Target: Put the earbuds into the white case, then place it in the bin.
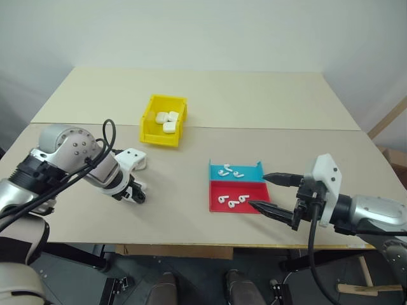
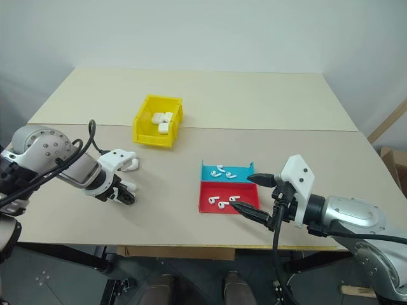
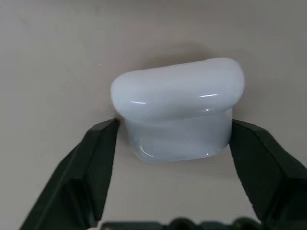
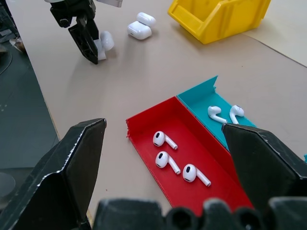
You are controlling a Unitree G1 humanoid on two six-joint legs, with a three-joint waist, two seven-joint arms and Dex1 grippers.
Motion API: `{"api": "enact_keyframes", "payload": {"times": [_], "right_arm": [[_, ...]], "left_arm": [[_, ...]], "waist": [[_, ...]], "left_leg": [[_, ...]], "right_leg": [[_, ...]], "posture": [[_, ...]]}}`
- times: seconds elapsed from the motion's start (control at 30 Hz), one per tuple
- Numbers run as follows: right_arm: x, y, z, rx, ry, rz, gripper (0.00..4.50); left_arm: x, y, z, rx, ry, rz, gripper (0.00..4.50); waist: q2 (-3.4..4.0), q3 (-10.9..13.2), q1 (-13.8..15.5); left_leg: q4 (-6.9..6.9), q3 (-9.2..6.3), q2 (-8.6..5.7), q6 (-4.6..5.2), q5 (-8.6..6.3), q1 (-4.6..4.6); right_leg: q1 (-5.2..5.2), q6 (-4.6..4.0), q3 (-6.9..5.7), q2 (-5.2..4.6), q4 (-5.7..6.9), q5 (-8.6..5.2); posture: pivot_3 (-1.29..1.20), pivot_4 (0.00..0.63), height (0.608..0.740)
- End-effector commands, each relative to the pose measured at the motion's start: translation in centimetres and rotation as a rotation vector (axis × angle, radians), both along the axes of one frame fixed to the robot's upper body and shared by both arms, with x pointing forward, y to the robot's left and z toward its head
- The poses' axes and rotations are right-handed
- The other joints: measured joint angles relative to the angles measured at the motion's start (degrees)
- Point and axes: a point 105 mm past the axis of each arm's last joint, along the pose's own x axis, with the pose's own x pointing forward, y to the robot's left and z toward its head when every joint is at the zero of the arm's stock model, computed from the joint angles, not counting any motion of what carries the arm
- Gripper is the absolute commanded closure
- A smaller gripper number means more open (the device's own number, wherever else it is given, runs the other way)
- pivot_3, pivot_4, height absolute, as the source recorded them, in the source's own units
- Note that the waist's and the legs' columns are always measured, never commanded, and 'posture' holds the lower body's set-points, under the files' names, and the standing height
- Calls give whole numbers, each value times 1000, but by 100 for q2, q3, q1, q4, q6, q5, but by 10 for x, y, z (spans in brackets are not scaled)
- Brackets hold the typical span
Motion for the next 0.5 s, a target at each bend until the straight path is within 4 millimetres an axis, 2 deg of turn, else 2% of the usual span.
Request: {"api": "enact_keyframes", "payload": {"times": [0.03,0.13,0.27,0.37,0.43,0.5], "right_arm": [[-4,3,10,11,-55,21,0],[-3,4,10,10,-54,28,0],[0,3,9,11,-55,31,0],[4,2,10,9,-63,36,0],[8,0,13,10,-69,40,0],[12,-2,16,8,-76,47,0]], "left_arm": [[-1,-1,0,-19,0,2,1686],[-2,4,8,-5,-53,-8,1686],[1,16,32,18,-235,0,1686],[-1,16,62,-53,-443,-54,1686],[-10,7,82,-192,-558,-152,1686],[-13,-3,100,-308,-754,-267,1686]], "waist": [[0,0,12],[0,0,2],[-1,0,-12],[-2,1,-30],[-4,0,-30],[3,-3,-16]], "left_leg": [[0,0,0,0,0,0],[0,1,0,0,0,-1],[0,1,1,0,0,-6],[0,0,1,-6,3,-9],[-1,1,3,-7,4,-8],[-2,7,3,-8,4,-7]], "right_leg": [[0,0,0,0,0,0],[0,0,1,0,0,0],[-9,-1,2,1,0,1],[-11,-2,0,0,0,1],[-9,-2,-1,0,-2,1],[-9,-3,1,-2,-6,1]], "posture": [[0,150,740],[0,150,740],[0,150,740],[0,150,740],[0,150,740],[0,150,740]]}}
